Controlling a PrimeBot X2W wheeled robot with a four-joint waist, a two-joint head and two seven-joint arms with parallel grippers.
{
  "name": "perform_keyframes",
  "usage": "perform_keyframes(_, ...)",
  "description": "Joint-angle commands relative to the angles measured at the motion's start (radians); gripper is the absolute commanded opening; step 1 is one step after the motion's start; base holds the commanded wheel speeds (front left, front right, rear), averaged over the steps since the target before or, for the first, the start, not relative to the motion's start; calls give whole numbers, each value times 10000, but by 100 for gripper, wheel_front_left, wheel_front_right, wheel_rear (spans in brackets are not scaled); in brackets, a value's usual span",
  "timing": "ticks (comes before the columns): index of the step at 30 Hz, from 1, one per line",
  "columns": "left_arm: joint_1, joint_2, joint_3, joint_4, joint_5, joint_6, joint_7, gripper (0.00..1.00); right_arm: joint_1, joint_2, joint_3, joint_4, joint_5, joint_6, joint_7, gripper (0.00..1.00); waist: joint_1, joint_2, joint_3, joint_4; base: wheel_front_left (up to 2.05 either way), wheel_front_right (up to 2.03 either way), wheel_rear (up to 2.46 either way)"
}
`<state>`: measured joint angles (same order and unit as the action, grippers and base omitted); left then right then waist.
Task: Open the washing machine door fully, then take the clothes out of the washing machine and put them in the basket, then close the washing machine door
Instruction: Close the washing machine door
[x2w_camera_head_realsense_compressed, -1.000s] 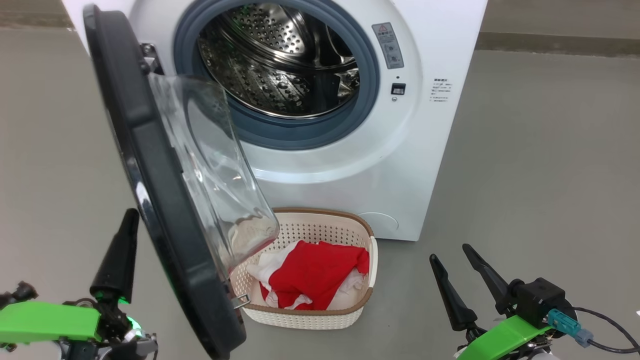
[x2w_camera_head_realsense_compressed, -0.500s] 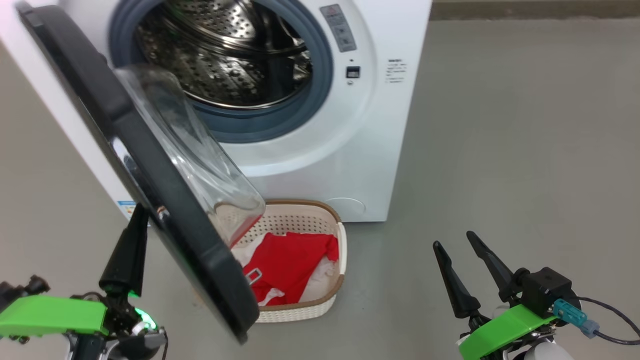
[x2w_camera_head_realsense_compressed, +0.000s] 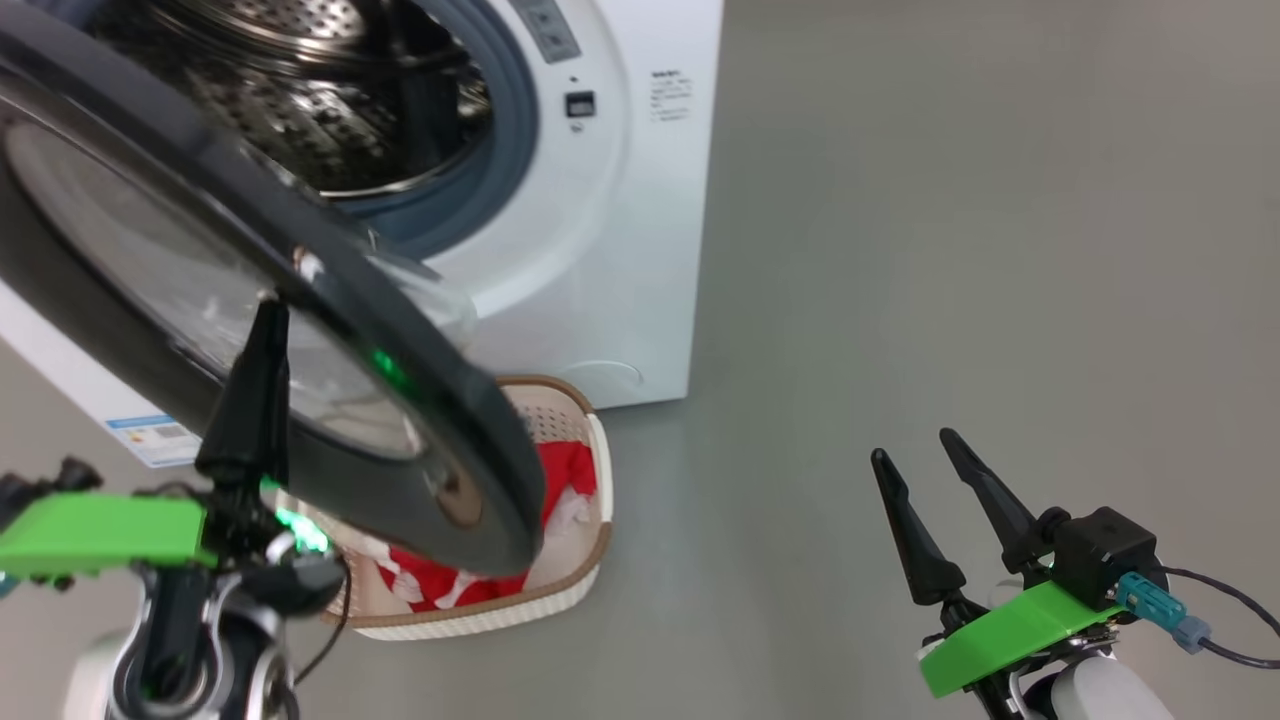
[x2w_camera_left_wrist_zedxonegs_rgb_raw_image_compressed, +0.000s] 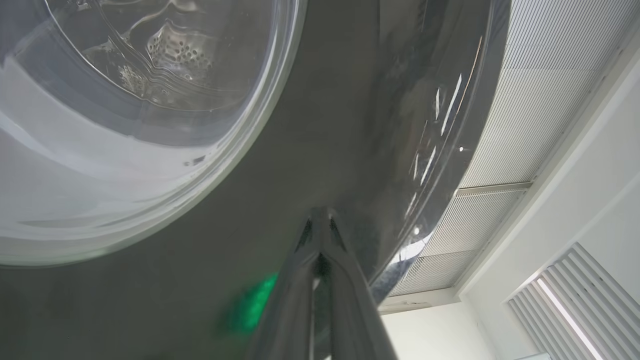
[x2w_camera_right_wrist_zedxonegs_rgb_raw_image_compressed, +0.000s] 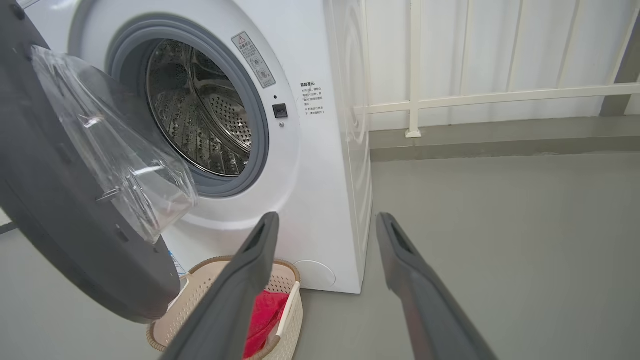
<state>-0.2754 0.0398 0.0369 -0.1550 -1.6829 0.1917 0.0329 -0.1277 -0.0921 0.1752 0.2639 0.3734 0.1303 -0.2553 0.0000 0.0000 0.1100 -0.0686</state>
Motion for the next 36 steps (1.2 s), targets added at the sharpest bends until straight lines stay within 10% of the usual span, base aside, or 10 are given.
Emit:
perform_keyframes(1,-578,106,144,-148,-64,-118,-67,0,-321,-17,183,-282,118,4,-65,100,0,0,300,-283,0,0,0)
perform_keyframes(36,-6195,137,-141,4919,-613,-1124,-626,0,-1124,-118,375,-379,178,4,-65,100,0,0,1882,-729,0,0,0)
